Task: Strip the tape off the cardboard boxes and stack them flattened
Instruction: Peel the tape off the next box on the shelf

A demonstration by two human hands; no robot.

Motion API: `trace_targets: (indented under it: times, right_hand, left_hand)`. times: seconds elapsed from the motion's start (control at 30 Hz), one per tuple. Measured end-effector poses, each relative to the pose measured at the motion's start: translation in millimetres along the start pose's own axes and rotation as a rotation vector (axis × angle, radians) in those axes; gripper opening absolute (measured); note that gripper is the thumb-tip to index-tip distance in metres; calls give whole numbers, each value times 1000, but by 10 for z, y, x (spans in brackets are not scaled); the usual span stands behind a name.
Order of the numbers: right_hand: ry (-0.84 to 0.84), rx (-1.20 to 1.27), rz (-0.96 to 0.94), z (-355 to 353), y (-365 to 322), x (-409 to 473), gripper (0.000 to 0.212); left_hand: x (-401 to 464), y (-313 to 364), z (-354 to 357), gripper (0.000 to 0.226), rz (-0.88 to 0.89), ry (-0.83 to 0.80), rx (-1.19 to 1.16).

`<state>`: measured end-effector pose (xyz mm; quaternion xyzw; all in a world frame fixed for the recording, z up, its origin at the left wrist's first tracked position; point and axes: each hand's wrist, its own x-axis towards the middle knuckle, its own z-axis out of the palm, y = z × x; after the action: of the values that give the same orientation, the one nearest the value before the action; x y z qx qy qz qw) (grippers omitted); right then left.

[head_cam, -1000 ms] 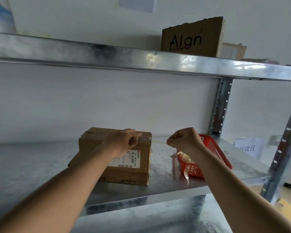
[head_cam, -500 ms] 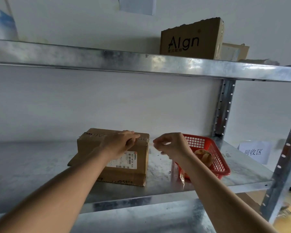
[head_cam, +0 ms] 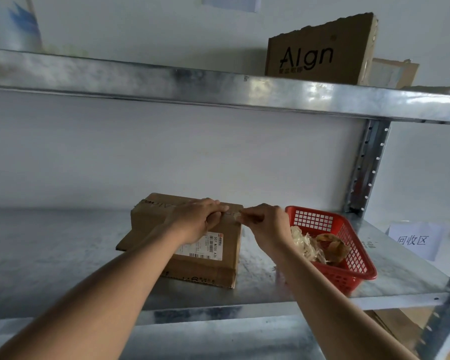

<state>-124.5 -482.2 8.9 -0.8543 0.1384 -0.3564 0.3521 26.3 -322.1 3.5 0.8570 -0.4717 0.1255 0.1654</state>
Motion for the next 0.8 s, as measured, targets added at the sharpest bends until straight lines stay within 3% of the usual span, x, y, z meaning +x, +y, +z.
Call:
trace_targets:
  times: [0.13,0.2,0.3,0.37,0.43,0.53,0.63,0.8]
  right_hand:
    - [-89,-295,-153,32,-46,-13,13]
    - [-180,-366,-137,8,-90,-8,21]
    - [-303,-253,-82,-47,-210,-36,44]
    - [-298,-134,-32,-60,-266,-34,56]
    - [-247,-79,1,-51,-288,-33,48]
    - [-122,-196,-40,-13,-286,-72,9]
    - [-57,-312,-28,41,-244,-84,24]
    - [-46,-539,19,0,-179,-20,23]
  left_hand:
    - [-16,8,-30,74,18,-10,9]
    - [-12,13,-37,70,18,-9,33]
    - [-9,14,-33,59,21,-18,60]
    - [-19,16,-33,57,15,-32,74]
    - [-21,21,-34,55,11,-42,93]
    - [-20,23,-34,52,12,-41,118]
    - [-25,8,-27,54,36,-33,119]
    - [-10,-6,-19,60,46,-37,111]
